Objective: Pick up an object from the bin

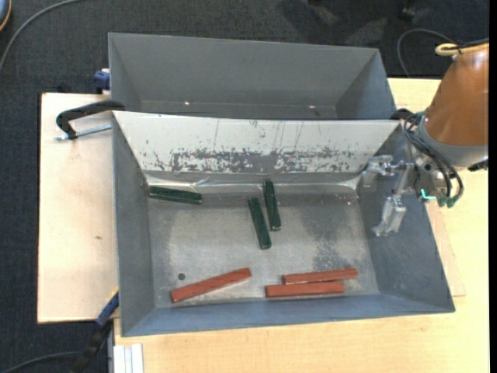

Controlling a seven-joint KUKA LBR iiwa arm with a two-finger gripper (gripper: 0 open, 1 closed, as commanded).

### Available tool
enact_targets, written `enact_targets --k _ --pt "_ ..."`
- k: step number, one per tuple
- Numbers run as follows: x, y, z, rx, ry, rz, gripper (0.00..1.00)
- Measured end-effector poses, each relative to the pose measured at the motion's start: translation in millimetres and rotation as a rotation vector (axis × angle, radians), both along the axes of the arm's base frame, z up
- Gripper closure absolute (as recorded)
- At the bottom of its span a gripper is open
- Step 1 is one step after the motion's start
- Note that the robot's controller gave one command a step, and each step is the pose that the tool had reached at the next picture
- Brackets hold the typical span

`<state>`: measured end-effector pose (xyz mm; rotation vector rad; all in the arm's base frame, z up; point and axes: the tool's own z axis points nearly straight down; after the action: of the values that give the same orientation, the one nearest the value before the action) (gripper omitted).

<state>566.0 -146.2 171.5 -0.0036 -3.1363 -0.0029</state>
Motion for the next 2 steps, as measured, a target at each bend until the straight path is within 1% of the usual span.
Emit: enact_targets --k 1,2 --pt "16.4 27 39 -0.002 -0.015 -0.089 0.0" --pt "-77.7 84 -16 0.001 0.004 -0.199 0.0"
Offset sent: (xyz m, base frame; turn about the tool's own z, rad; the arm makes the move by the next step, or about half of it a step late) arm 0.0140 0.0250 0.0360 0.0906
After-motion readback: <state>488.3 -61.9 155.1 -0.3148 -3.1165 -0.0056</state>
